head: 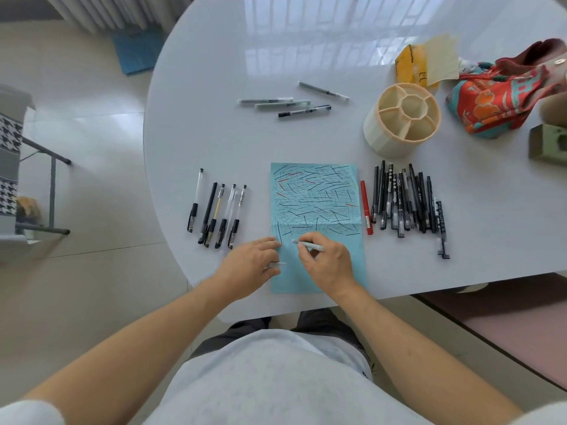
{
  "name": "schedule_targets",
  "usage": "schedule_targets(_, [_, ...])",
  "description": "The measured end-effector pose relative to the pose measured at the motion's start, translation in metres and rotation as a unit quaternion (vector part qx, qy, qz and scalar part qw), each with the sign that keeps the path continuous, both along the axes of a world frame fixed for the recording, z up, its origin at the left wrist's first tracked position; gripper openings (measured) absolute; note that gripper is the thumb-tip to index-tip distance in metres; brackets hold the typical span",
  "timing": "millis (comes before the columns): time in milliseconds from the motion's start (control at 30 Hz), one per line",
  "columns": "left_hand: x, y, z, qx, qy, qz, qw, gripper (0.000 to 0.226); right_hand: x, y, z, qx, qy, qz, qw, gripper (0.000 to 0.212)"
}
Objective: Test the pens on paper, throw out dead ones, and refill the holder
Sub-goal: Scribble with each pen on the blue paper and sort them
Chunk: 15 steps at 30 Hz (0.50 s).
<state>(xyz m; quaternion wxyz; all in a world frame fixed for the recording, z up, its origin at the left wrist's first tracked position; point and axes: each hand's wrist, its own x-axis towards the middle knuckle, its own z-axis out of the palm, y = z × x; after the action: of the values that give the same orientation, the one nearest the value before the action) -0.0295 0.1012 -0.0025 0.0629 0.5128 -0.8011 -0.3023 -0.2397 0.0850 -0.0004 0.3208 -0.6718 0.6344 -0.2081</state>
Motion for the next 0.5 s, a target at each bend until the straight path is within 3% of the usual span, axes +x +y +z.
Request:
schedule_targets(233, [0.002,-0.003,0.001,0.016,0.002,0.014,1.000,0.020,-0.023,-0.006,-0.001,0.035,-0.015,-0.077,0.996,0.005])
schedule_targets(367, [-0.002,-0.004,0.006,0.028,0.015,0.074,0.997,0.021,-0.024,-0.003,0.008,0.105,-0.182,-0.158,0.965,0.006])
schedule_targets(500, [-0.003,-0.003,0.009,0.018,0.042,0.116,0.992,0.022,-0.022,0.003,0.018,0.161,-0.299,-0.158,0.927,0.006])
